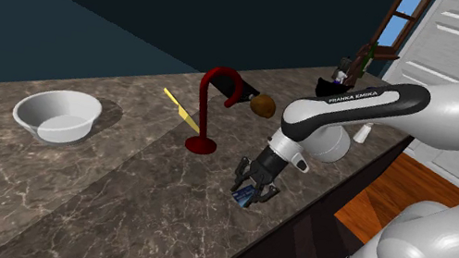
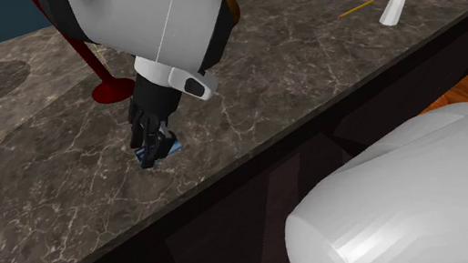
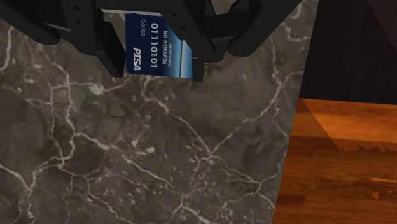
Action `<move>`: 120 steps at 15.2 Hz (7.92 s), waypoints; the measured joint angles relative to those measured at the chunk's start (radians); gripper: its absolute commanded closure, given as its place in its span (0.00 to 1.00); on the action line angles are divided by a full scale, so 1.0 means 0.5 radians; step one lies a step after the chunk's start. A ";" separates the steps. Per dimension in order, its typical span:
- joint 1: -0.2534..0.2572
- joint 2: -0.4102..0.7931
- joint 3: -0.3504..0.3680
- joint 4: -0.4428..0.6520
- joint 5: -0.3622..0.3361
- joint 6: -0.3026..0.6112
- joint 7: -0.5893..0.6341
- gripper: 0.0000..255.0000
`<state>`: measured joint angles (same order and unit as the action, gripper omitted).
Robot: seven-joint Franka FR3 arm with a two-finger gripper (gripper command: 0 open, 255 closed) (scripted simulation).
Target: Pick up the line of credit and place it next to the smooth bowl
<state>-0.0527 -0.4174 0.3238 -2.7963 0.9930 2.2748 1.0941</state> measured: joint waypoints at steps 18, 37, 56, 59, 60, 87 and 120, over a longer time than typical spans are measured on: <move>-0.046 -0.266 -0.057 0.096 -0.199 -0.306 0.247 1.00; -0.080 -0.440 -0.103 0.437 -0.389 -0.713 0.596 1.00; 0.036 0.896 0.569 1.564 -0.728 -0.008 1.353 1.00; 0.120 1.139 0.602 1.819 -0.946 0.034 1.563 1.00; 0.151 1.227 0.599 1.898 -1.015 0.051 1.612 1.00; 0.695 2.248 0.415 2.854 -1.640 0.183 2.030 1.00; 0.560 2.148 0.462 2.632 -1.572 0.264 1.918 0.00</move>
<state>0.2272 0.6568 0.5548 -1.4803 0.2070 2.4068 2.0531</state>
